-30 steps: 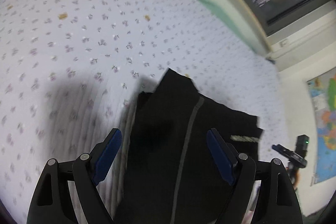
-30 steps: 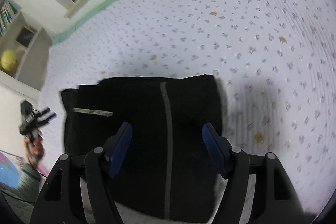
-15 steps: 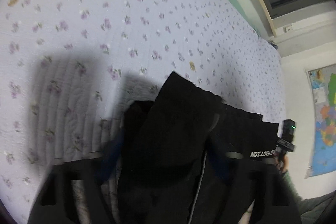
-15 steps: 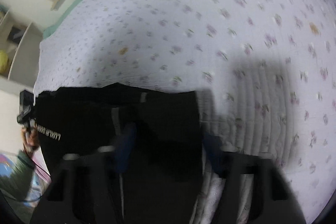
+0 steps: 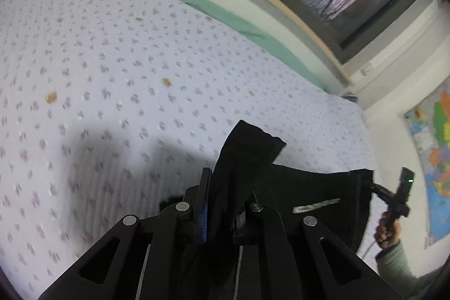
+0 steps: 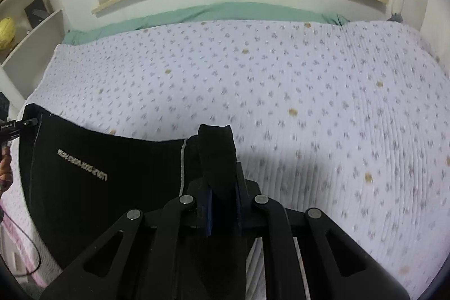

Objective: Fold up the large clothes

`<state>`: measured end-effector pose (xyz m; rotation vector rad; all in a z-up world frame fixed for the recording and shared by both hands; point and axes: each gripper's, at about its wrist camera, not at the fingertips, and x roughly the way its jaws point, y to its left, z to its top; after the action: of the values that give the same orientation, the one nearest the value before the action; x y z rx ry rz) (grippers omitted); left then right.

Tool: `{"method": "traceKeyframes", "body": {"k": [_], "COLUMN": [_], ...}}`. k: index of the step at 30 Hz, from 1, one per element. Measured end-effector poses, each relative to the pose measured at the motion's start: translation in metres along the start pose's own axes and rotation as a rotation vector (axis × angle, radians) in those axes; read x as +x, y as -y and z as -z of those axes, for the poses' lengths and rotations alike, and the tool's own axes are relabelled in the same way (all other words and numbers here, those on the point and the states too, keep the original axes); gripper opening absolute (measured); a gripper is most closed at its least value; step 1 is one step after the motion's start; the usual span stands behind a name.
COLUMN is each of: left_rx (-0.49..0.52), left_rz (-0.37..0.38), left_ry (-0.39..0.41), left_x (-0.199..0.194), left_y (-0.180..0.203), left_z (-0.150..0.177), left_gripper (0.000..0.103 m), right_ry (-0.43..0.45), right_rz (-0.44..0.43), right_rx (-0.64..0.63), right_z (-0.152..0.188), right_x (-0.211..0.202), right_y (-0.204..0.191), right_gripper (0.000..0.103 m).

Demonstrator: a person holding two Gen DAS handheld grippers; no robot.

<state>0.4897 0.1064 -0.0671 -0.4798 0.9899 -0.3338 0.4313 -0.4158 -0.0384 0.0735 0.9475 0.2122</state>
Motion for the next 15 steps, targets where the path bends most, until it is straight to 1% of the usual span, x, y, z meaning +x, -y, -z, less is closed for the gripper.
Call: {"method": "traceKeyframes", "body": {"k": [2,3,5,6,7,9,11,12,13,14,15], "left_rx": [-0.032,-0.039,-0.05,-0.045,-0.037,-0.032,-0.036,-0.046,-0.055,-0.077,-0.094], "left_rz": [-0.026,-0.063,-0.12,-0.161,-0.184,-0.202,-0.215,-0.214,-0.211,-0.21,-0.21], "left_ry": [-0.019,-0.04,-0.093,-0.138,-0.166,-0.211,-0.227,-0.231,-0.228,-0.228,-0.231], "left_x": [0.021,0.035,0.061,0.079,0.091,0.108,0.116,0.118,0.117,0.114,0.11], "left_y": [-0.009,-0.016,-0.027,-0.033,-0.036,-0.042,-0.045,-0.048,-0.048,-0.052,-0.056], "left_z": [-0.002,0.0,0.008,0.015,0.021,0.032,0.035,0.035,0.037,0.036,0.036], "left_gripper": [0.011,0.011,0.011,0.011,0.011,0.013,0.019,0.024,0.028,0.038,0.047], "right_ry": [-0.055,-0.076,-0.139,-0.179,-0.205,-0.24,-0.261,-0.266,-0.268,-0.274,-0.282], "right_rz": [0.03,0.037,0.032,0.031,0.023,0.012,0.01,0.015,0.021,0.025,0.035], "right_rx": [0.012,0.017,0.046,0.056,0.072,0.09,0.103,0.109,0.12,0.139,0.167], "right_z": [0.0,0.003,0.014,0.022,0.029,0.04,0.049,0.051,0.053,0.053,0.054], "right_x": [0.032,0.044,0.075,0.093,0.104,0.119,0.128,0.131,0.132,0.132,0.13], "right_y": [0.005,0.007,0.014,0.016,0.019,0.021,0.022,0.024,0.027,0.031,0.035], "right_gripper": [0.013,0.013,0.013,0.013,0.013,0.014,0.018,0.02,0.024,0.035,0.041]}}
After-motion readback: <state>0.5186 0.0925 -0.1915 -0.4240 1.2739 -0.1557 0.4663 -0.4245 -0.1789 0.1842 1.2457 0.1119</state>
